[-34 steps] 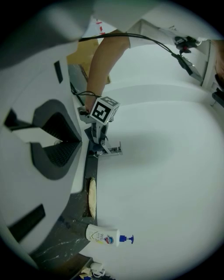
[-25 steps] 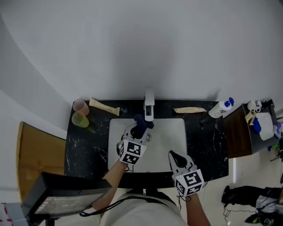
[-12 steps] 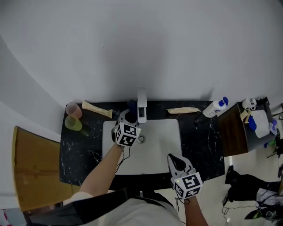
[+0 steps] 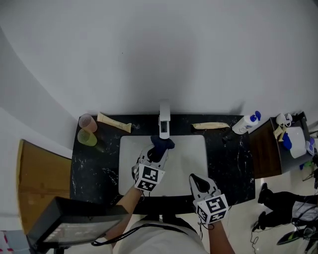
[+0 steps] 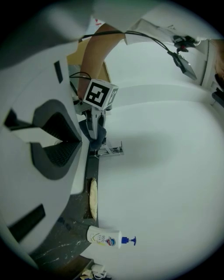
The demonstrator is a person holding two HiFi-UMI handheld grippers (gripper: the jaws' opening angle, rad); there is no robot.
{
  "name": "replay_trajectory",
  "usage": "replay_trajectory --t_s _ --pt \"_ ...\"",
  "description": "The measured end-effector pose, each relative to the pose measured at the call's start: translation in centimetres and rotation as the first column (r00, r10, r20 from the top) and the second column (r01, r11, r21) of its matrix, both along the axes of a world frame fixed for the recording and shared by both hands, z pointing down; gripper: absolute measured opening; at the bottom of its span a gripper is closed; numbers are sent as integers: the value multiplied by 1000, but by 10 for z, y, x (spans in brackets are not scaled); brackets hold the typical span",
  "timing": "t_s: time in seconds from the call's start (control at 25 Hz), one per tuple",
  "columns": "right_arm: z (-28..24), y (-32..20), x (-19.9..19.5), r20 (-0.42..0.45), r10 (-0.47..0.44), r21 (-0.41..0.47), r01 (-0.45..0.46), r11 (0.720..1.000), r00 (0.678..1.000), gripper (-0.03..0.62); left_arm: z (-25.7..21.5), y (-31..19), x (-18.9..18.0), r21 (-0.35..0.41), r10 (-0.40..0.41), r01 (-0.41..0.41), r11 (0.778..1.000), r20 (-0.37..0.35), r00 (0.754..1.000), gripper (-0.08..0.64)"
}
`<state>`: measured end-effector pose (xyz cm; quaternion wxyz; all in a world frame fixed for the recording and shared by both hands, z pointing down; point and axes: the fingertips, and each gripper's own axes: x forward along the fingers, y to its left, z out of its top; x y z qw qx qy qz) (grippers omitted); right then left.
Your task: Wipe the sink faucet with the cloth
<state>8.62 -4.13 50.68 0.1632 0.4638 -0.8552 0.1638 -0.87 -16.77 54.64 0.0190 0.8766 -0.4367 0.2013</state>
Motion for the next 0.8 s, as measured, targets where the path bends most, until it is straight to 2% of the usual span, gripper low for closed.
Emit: replay_trajectory --t_s 0.2,0.4,0.52,0.68,0.8 --pt "0 0 0 -7 2 -4 -2 1000 1000 2 20 -25 5 -55 -9 9 998 14 1000 117" --pt "3 4 15 -21 30 -17 -30 999 999 2 26 -66 1 -38 -39 41 998 46 998 117" --pt "6 8 24 -31 46 -27 -47 999 998 2 24 -80 3 -12 -30 30 999 67 997 117" --pt "7 10 30 -35 56 -33 -57 998 998 2 16 -79 10 15 -9 8 1000 57 998 117" --pt "7 10 27 -29 50 -32 -50 998 998 2 13 -60 9 3 -7 7 1000 33 999 117"
